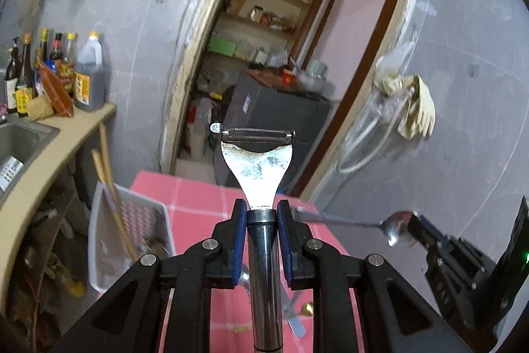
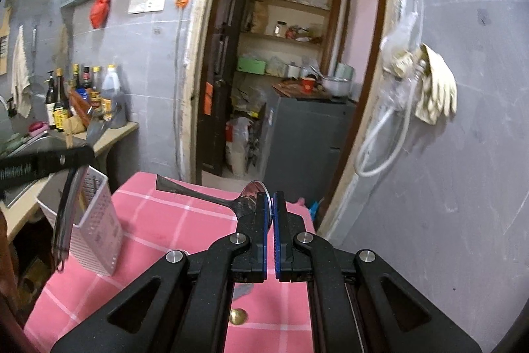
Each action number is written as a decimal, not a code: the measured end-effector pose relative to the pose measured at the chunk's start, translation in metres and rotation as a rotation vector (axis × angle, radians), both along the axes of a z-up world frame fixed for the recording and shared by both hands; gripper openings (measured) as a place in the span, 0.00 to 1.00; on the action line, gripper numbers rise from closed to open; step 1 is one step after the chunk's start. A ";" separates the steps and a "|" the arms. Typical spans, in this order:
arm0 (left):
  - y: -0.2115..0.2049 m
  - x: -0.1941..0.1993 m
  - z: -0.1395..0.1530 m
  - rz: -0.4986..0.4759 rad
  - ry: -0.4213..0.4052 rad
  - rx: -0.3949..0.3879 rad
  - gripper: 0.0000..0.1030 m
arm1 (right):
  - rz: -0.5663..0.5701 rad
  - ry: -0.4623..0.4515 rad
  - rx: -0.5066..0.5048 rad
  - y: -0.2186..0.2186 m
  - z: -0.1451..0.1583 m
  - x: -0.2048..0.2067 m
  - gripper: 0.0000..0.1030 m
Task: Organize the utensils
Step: 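Lift the peeler with the left tool while the right tool lifts the spoon, then lower the spoon into the holder with the right tool while the left tool inserts the peeler, then open both tools and withdraw them back over the remaining utensils, then grasp the blue-handled fork with the left tool while the right tool grasps the gold spoon, then lift the fork with the left tool while the right tool lifts the gold spoon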
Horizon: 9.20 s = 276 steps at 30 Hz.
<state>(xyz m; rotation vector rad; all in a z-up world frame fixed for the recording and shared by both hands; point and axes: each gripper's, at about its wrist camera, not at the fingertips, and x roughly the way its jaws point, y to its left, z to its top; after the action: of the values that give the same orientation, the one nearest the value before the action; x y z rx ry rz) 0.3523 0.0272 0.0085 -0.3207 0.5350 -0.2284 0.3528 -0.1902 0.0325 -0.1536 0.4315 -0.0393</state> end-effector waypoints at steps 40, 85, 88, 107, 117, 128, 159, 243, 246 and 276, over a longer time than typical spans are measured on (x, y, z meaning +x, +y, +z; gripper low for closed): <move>0.099 0.031 -0.036 0.149 -0.144 -0.015 0.17 | 0.420 0.169 -0.375 0.177 0.014 0.018 0.03; 0.101 -0.004 -0.025 0.014 -0.108 0.020 0.52 | 0.393 0.142 0.188 0.113 0.003 0.053 0.42; 0.093 -0.013 -0.013 0.023 -0.147 0.031 0.67 | 0.329 0.069 0.215 0.096 0.011 0.038 0.58; 0.025 -0.063 0.011 0.049 -0.244 0.114 1.00 | 0.091 -0.167 0.232 0.002 0.030 -0.052 0.99; -0.016 -0.072 -0.011 0.007 -0.230 0.161 1.00 | 0.022 -0.145 0.236 -0.042 0.006 -0.067 0.99; -0.052 -0.058 -0.056 -0.068 -0.080 0.158 1.00 | 0.023 0.050 0.295 -0.090 -0.051 -0.047 0.99; -0.095 0.065 -0.197 -0.107 0.533 0.096 0.42 | 0.143 0.574 0.484 -0.075 -0.216 0.037 0.23; -0.040 0.016 -0.087 -0.308 0.456 -0.065 0.02 | 0.010 0.260 0.279 -0.075 -0.059 -0.032 0.02; -0.033 0.012 -0.056 -0.286 0.357 -0.070 0.02 | 0.033 0.222 0.251 -0.067 -0.039 -0.030 0.02; 0.112 0.026 0.012 0.085 -0.101 -0.088 0.02 | 0.420 0.099 -0.033 0.116 0.052 0.029 0.02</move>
<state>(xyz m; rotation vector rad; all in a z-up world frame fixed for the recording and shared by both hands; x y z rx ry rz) 0.3779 0.1394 0.0205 -0.4143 0.4116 -0.1845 0.3819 -0.0745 0.0843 -0.2773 0.4908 0.3749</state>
